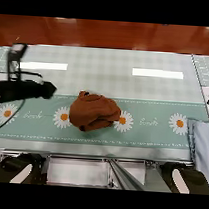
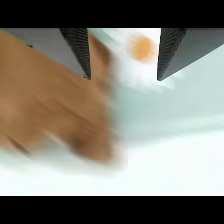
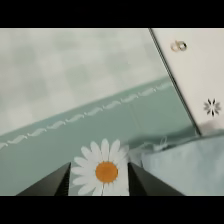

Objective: Fold the shirts.

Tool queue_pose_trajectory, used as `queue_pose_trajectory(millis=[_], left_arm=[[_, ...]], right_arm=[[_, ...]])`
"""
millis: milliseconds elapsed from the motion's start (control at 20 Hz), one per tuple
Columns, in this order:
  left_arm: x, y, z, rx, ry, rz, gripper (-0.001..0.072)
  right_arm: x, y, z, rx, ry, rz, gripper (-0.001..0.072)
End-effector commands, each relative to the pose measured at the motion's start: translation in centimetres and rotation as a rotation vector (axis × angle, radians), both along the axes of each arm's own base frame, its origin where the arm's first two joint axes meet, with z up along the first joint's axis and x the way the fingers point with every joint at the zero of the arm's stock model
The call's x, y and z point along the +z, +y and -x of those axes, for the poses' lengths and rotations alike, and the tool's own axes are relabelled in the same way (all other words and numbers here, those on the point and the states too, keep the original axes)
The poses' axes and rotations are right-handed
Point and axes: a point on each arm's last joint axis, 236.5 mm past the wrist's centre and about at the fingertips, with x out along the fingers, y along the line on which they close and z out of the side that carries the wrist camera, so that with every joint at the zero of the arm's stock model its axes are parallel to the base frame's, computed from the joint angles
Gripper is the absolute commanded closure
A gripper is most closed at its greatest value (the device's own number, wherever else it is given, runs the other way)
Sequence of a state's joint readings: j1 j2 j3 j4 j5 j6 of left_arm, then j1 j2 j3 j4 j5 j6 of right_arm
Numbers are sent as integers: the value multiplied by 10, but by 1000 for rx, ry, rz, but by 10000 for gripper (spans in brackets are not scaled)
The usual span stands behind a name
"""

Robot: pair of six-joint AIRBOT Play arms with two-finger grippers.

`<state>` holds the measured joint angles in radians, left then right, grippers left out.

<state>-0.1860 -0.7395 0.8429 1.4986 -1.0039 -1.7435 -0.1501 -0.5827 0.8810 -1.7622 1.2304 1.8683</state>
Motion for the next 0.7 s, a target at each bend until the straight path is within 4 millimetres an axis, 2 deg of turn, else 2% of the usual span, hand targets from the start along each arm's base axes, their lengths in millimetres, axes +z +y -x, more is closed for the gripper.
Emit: queue_pose_trajectory(millis=[0, 50, 100, 150, 250, 350, 450, 550, 650], left_arm=[[-29, 75, -16, 372, 27, 157, 206], [-61, 63, -7, 398, 156, 288, 206], [-85, 37, 0, 340, 272, 427, 206], [-96, 11, 3, 237, 342, 546, 206], [-96, -36, 5, 26, 433, 780, 206], [-107, -54, 1, -42, 494, 887, 205], [-131, -61, -1, -39, 555, 885, 205], [-147, -74, -1, -58, 593, 864, 204], [-146, -97, 0, -115, 608, 863, 205]], right_arm=[[-76, 38, 16, 2, 111, -294, 300], [-94, 69, 13, 56, 113, -414, 301], [-106, 96, 12, 94, 108, -515, 301], [-113, 114, 11, 124, 104, -580, 301], [-120, 137, 16, 173, 123, -630, 301], [-124, 150, 23, 239, 159, -607, 301], [-128, 158, 29, 286, 191, -574, 301], [-133, 170, 37, 307, 224, -577, 301], [-145, 188, 49, 334, 268, -606, 301]])
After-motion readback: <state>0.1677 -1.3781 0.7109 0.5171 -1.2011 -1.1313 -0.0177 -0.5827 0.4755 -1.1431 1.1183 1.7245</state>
